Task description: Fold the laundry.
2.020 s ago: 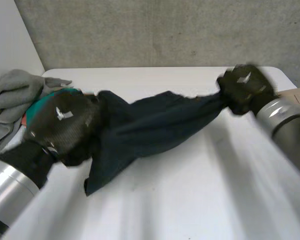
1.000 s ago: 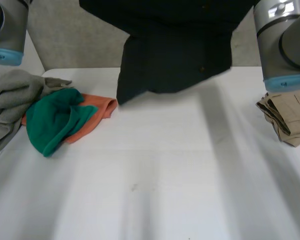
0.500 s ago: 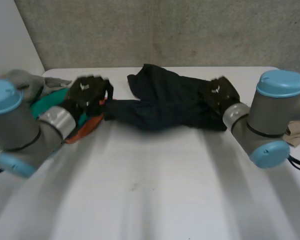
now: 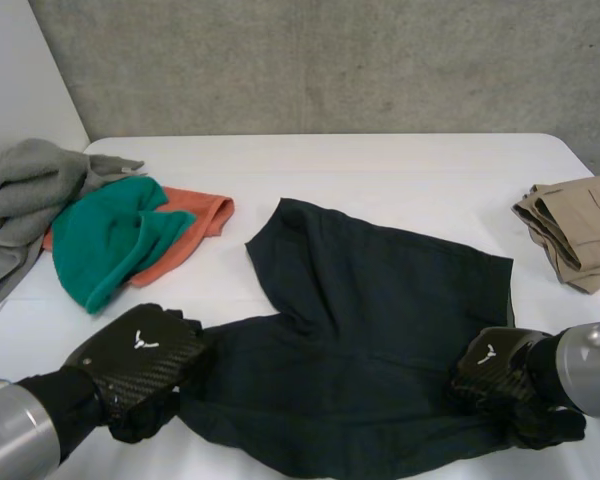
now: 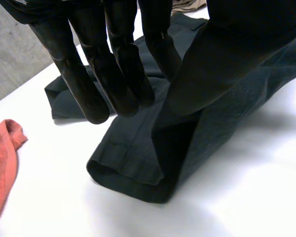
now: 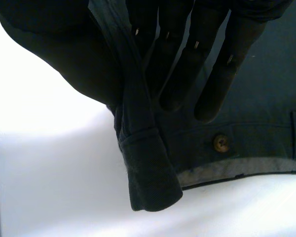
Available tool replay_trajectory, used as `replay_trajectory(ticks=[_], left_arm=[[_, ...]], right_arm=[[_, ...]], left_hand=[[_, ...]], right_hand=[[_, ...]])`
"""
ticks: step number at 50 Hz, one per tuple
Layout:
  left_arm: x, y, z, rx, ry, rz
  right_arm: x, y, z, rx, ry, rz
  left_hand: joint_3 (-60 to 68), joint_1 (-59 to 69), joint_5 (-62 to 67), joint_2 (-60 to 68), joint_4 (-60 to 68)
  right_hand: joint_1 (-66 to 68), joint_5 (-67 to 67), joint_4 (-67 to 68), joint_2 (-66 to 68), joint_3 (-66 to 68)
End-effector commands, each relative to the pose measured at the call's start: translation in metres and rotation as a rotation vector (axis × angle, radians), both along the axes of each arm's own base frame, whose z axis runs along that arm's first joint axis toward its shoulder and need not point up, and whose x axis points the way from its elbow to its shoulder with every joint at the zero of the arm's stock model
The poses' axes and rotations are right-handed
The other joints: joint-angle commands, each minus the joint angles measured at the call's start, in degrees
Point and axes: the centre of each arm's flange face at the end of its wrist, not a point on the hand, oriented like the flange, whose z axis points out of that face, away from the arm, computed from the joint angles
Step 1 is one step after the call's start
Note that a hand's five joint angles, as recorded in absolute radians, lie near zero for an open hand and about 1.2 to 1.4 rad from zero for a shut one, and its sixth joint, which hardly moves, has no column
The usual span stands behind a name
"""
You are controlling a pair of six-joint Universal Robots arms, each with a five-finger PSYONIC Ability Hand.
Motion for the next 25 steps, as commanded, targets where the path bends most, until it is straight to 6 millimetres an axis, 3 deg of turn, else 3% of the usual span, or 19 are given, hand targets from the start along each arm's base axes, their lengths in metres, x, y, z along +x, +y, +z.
replay_trajectory(ticks=[1,9,16,21,25], left_arm=[[-0.017,-0.034,-0.012,-0.048,-0.026,-0.062],[-0.042,-0.082,-0.002,-0.164,0.03,-0.077],[-0.067,-0.126,0.005,-0.162,0.15,-0.009],[-0.097,-0.154,-0.015,-0.11,0.191,-0.001],[-0.119,-0.173,-0.034,-0.13,0.168,-0.048]], right_arm=[[0.008,-0.015,-0.02,-0.056,-0.037,-0.067],[0.013,-0.026,-0.03,-0.127,-0.101,-0.149],[0.013,-0.033,-0.03,-0.187,-0.124,-0.186],[0.016,-0.036,-0.033,-0.21,-0.159,-0.226],[0.019,-0.036,-0.038,-0.222,-0.162,-0.235]], left_hand=[[-58.19,-55.07,-58.13,-58.37,-58.58],[-58.19,-55.07,-58.13,-58.37,-58.58],[-58.19,-55.07,-58.13,-58.37,-58.58],[-57.69,-54.56,-57.63,-57.87,-58.07],[-49.57,-46.45,-49.52,-49.76,-49.96]], right_hand=[[16.74,12.06,11.59,12.86,11.56],[16.74,12.06,11.59,12.86,11.56],[16.74,12.06,11.59,12.86,11.56],[16.74,12.06,11.59,12.86,11.56],[16.74,12.06,11.59,12.86,11.56]])
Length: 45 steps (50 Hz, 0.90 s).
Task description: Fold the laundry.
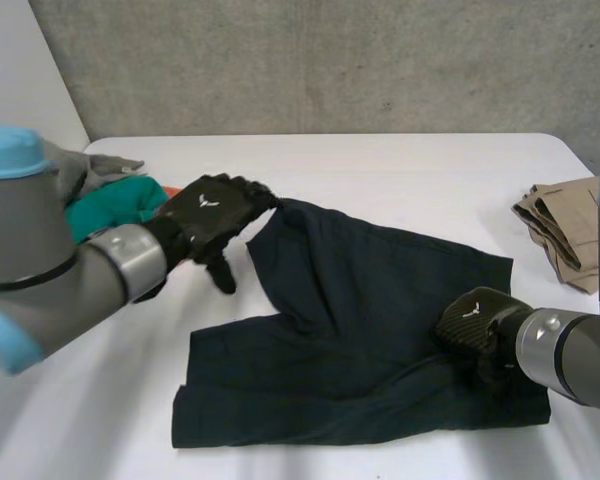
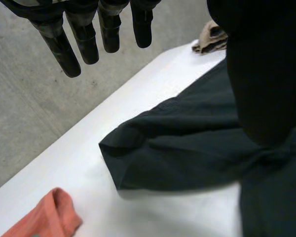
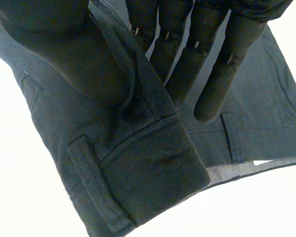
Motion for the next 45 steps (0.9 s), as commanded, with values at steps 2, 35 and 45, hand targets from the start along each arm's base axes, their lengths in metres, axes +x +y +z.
replay_trajectory(ticks=[2,35,45], left_arm=[[-0.044,-0.039,-0.039,-0.012,-0.027,-0.059],[-0.011,-0.055,-0.082,-0.206,-0.419,0.113],[-0.013,-0.039,-0.069,-0.208,-0.412,0.099]], right_arm=[[0.005,-0.001,-0.009,-0.028,-0.016,-0.027],[0.007,0.002,-0.016,-0.055,-0.006,-0.022],[0.012,0.008,-0.019,-0.04,-0.023,-0.026]], left_hand=[[6.82,7.46,5.91,7.06,7.14],[68.2,68.83,67.29,68.44,68.51],[-1.8,-1.17,-2.71,-1.56,-1.49]], right_hand=[[16.74,12.06,11.59,12.86,11.56],[16.74,12.06,11.59,12.86,11.56],[16.74,12.06,11.59,12.86,11.56]])
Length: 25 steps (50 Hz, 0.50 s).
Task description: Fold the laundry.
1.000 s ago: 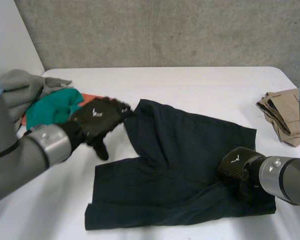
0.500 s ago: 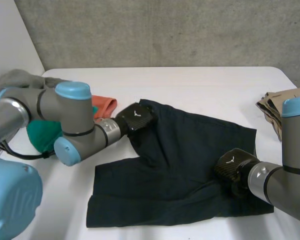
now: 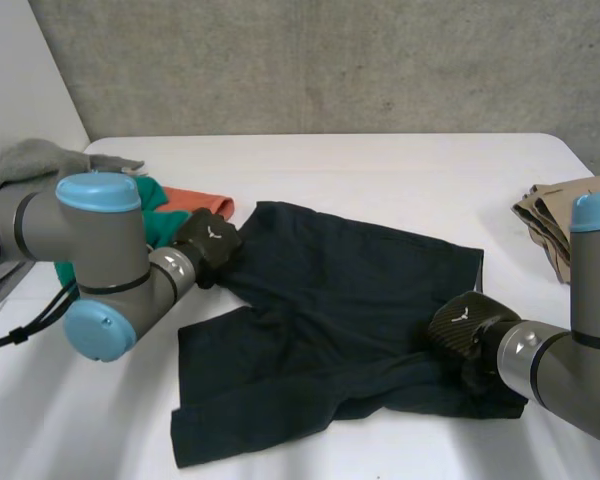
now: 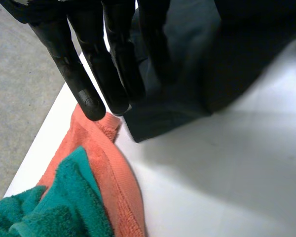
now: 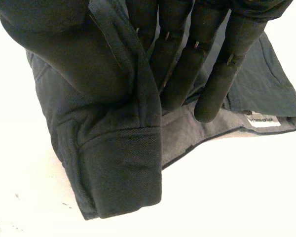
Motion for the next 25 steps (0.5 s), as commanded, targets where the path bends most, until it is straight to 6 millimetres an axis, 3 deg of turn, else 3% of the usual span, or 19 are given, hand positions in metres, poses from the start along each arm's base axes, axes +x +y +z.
replay_trajectory(ticks=[1,6,9,11,14,18,22,25], left_arm=[[-0.003,0.011,0.02,-0.013,0.02,-0.01],[0.012,0.025,0.059,-0.005,0.076,0.065],[0.027,0.045,0.077,0.04,0.137,0.121],[0.037,0.068,0.08,0.11,0.189,0.157],[0.048,0.094,0.08,0.184,0.241,0.184],[0.06,0.149,0.069,0.344,0.321,0.179],[0.063,0.178,0.054,0.481,0.364,0.161],[0.063,0.186,0.047,0.541,0.376,0.175]], right_arm=[[0.003,0.003,-0.003,0.016,-0.021,-0.014],[0.005,-0.001,-0.004,0.012,-0.06,-0.049],[0.005,-0.002,-0.005,0.007,-0.073,-0.073],[0.005,-0.003,-0.006,0.001,-0.072,-0.086],[0.005,-0.003,-0.006,-0.008,-0.064,-0.098],[0.005,-0.003,-0.006,-0.022,-0.054,-0.108],[0.005,-0.002,-0.006,-0.022,-0.053,-0.106],[0.005,-0.001,-0.006,-0.021,-0.052,-0.104]], left_hand=[[-46.35,-43.44,-45.25,-45.24,-46.92],[-46.35,-43.44,-45.25,-45.24,-46.92],[-46.35,-43.44,-45.25,-45.24,-46.92],[-37.46,-34.54,-36.35,-36.35,-38.03],[-30.35,-27.43,-29.24,-29.24,-30.92],[-22.45,-19.53,-21.34,-21.33,-23.02],[-21.75,-18.83,-20.65,-20.64,-22.32],[-21.75,-18.83,-20.65,-20.64,-22.32]], right_hand=[[16.74,12.06,11.59,12.86,11.56],[16.74,12.06,11.59,12.86,11.56],[16.74,12.06,11.59,12.86,11.56],[16.74,12.06,11.59,12.86,11.56],[16.74,12.06,11.59,12.86,11.56],[16.74,12.06,11.59,12.86,11.56],[16.74,12.06,11.59,12.86,11.56],[16.74,12.06,11.59,12.86,11.56]])
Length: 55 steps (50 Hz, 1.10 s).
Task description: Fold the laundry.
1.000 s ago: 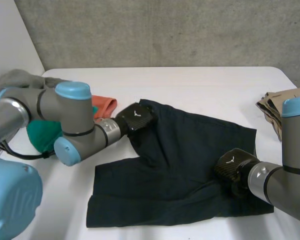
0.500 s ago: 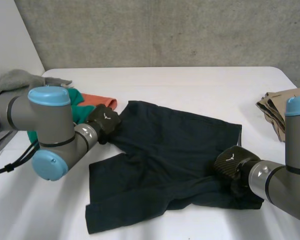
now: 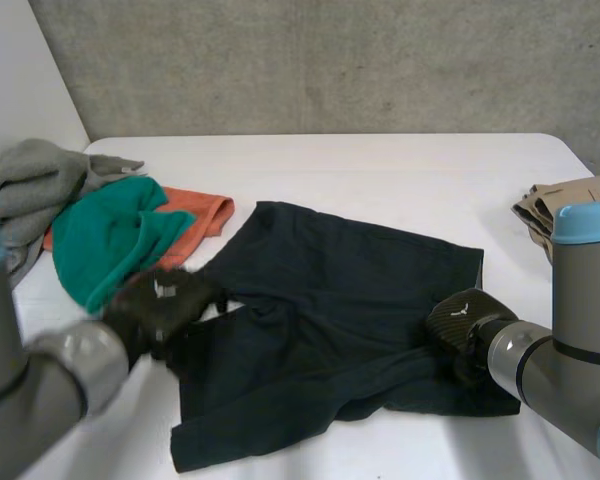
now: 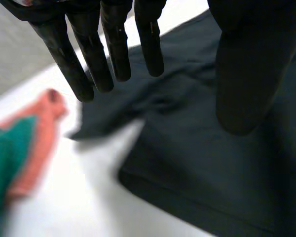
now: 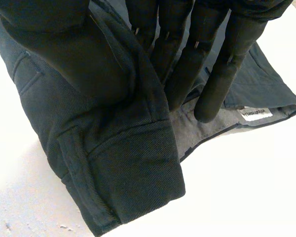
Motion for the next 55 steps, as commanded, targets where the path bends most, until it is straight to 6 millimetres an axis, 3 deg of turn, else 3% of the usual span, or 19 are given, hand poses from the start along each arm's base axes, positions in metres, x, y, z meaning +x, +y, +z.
replay_trajectory(ticks=[1,11,15,16,19,23,27,29,32,36,43,44,45,50,51,55], left_arm=[[0.003,0.037,-0.026,0.201,0.065,-0.007],[0.002,0.025,-0.053,0.267,-0.022,0.082],[0.003,0.025,-0.055,0.261,-0.049,0.095],[0.004,0.025,-0.053,0.248,-0.053,0.097],[0.005,0.029,-0.044,0.217,-0.052,0.088],[0.008,0.067,-0.025,0.154,-0.1,-0.053],[0.019,0.105,-0.027,0.17,-0.222,-0.204],[0.026,0.117,-0.03,0.173,-0.298,-0.266],[0.029,0.119,-0.034,0.155,-0.352,-0.291],[0.024,0.094,-0.03,0.088,-0.381,-0.26],[-0.009,0.018,-0.013,-0.074,-0.31,-0.178],[-0.024,-0.014,-0.005,-0.162,-0.249,-0.148],[-0.03,-0.023,-0.002,-0.192,-0.226,-0.138],[-0.065,-0.082,0.007,-0.378,-0.059,-0.089],[-0.077,-0.101,0.007,-0.441,-0.009,-0.081],[-0.102,-0.145,-0.001,-0.579,0.054,-0.075]], right_arm=[[0.0,0.003,0.0,0.001,0.005,0.005],[-0.002,0.003,0.005,-0.016,0.0,-0.001],[-0.004,0.002,0.011,-0.03,-0.007,-0.009],[-0.005,0.002,0.013,-0.036,-0.011,-0.011],[-0.006,0.004,0.02,-0.053,-0.016,-0.009],[-0.014,0.023,0.034,-0.024,0.05,0.067],[-0.031,0.053,0.031,0.169,0.233,0.232],[-0.039,0.063,0.033,0.263,0.31,0.32],[-0.035,0.063,0.031,0.264,0.296,0.348],[-0.029,0.045,0.025,0.209,0.264,0.296],[-0.012,0.002,0.028,0.015,0.167,0.157],[-0.008,-0.011,0.031,-0.058,0.139,0.127],[-0.003,-0.028,0.032,-0.143,0.115,0.097],[0.01,-0.068,0.028,-0.334,0.077,0.047],[0.016,-0.083,0.024,-0.404,0.061,0.04],[0.032,-0.117,0.011,-0.546,0.026,0.036]], left_hand=[[5.18,5.09,5.12,5.22,5.21],[3.49,3.39,3.43,3.52,3.51],[32.01,31.92,31.95,32.04,32.04],[50.4,50.3,50.34,50.43,50.42],[50.58,50.49,50.52,50.62,50.61],[50.58,50.49,50.52,50.62,50.61],[50.58,50.49,50.52,50.62,50.61],[50.58,50.49,50.52,50.62,50.61],[50.58,50.49,50.52,50.62,50.61],[50.58,50.49,50.52,50.62,50.61],[50.58,50.49,50.52,50.62,50.61],[50.58,50.49,50.52,50.62,50.61],[50.58,50.49,50.52,50.62,50.61],[50.58,50.49,50.52,50.62,50.61],[50.58,50.49,50.52,50.62,50.61],[50.58,50.49,50.52,50.62,50.61]], right_hand=[[16.74,12.06,11.59,12.86,11.56],[16.74,12.06,11.59,12.86,11.56],[16.74,12.06,11.59,12.86,11.56],[16.74,12.06,11.59,12.86,11.56],[16.74,12.06,11.59,12.86,11.56],[16.74,12.06,11.59,12.86,11.56],[16.74,12.06,11.59,12.86,11.56],[16.74,12.06,11.59,12.86,11.56],[16.74,12.06,11.59,12.86,11.56],[16.74,12.06,11.59,12.86,11.56],[16.74,12.06,11.59,12.86,11.56],[16.74,12.06,11.59,12.86,11.56],[16.74,12.06,11.59,12.86,11.56],[16.74,12.06,11.59,12.86,11.56],[16.74,12.06,11.59,12.86,11.56],[16.74,12.06,11.59,12.86,11.56]])
